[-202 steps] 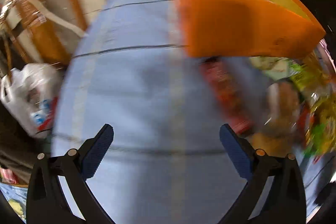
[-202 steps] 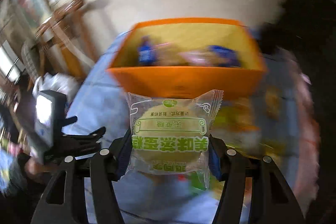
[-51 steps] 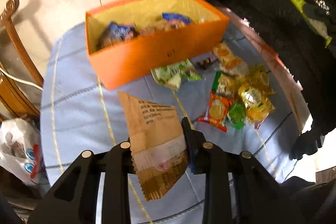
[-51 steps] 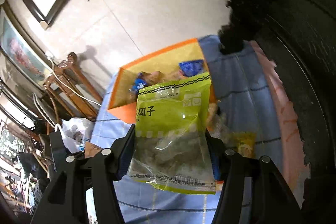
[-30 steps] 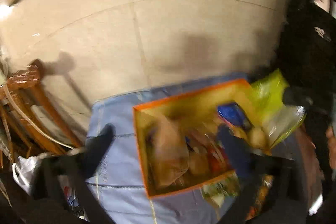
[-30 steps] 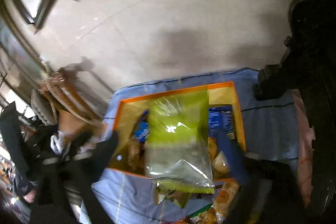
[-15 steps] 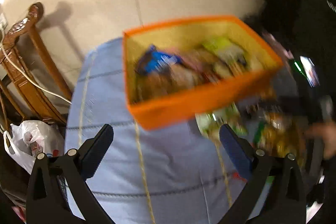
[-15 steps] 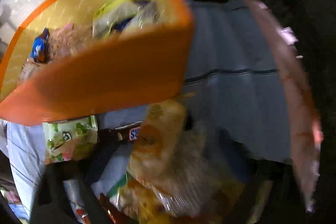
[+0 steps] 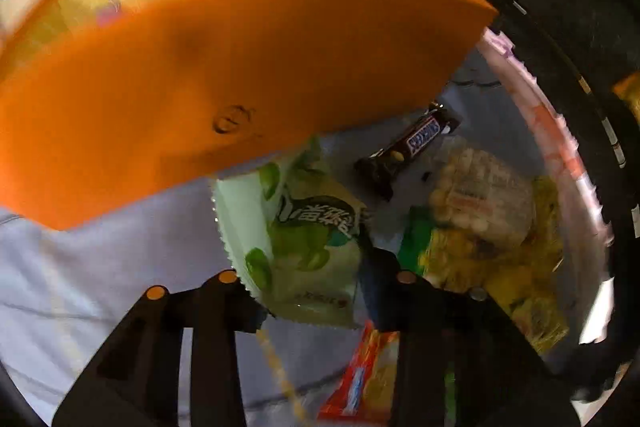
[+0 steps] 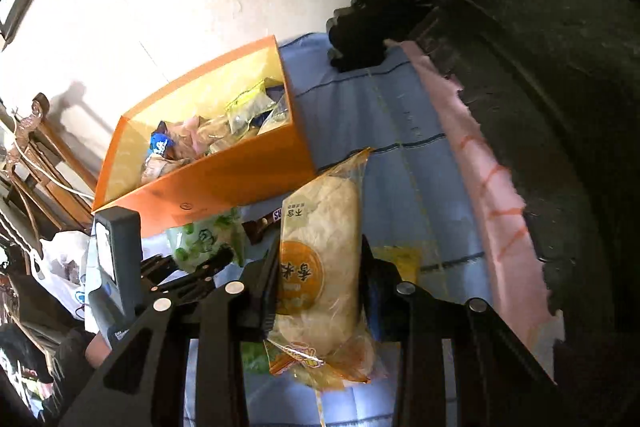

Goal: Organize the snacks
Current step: 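Grasp the light green pea snack bag with the left gripper while the right grasps another bread pack, then carry both snacks over the box and release them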

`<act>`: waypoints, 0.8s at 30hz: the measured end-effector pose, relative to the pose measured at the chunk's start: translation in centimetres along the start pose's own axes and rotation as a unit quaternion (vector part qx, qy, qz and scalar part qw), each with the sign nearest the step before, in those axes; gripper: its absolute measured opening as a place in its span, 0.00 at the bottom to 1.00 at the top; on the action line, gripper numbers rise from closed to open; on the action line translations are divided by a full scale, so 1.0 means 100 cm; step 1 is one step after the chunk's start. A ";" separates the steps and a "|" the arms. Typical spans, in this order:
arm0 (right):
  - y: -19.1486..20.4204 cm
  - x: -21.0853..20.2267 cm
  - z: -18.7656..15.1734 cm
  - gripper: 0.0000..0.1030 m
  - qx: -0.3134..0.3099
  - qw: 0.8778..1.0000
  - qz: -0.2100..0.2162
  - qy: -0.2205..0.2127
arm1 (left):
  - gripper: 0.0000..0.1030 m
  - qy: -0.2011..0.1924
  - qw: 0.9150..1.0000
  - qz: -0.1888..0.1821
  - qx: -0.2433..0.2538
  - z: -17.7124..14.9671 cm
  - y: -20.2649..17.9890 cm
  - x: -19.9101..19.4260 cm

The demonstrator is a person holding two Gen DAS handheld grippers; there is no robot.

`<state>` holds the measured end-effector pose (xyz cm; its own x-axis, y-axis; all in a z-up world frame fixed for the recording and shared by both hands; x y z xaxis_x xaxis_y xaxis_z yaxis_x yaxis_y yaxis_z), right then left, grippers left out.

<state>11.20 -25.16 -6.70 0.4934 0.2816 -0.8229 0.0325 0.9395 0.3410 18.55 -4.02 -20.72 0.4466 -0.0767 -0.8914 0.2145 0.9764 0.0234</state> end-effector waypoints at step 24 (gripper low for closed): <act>0.109 -0.022 0.158 0.33 -0.073 0.987 0.138 -0.045 | 0.33 -0.142 0.981 0.122 -0.044 0.137 0.108 -0.216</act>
<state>24.24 -18.61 6.01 0.5420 0.5185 -0.6614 -0.2366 0.8493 0.4719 23.12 5.39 4.93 0.7020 0.1203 -0.7019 0.0012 0.9854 0.1701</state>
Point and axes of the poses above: each gripper's, at about its wrist camera, not at the fingertips, and x roughly the way its jaws point, y to its left, z to its top, the point moved 1 cm from there along x, roughly the way its jaws point, and after that the axes turned 9 degrees about z, right-handed, at the moved point
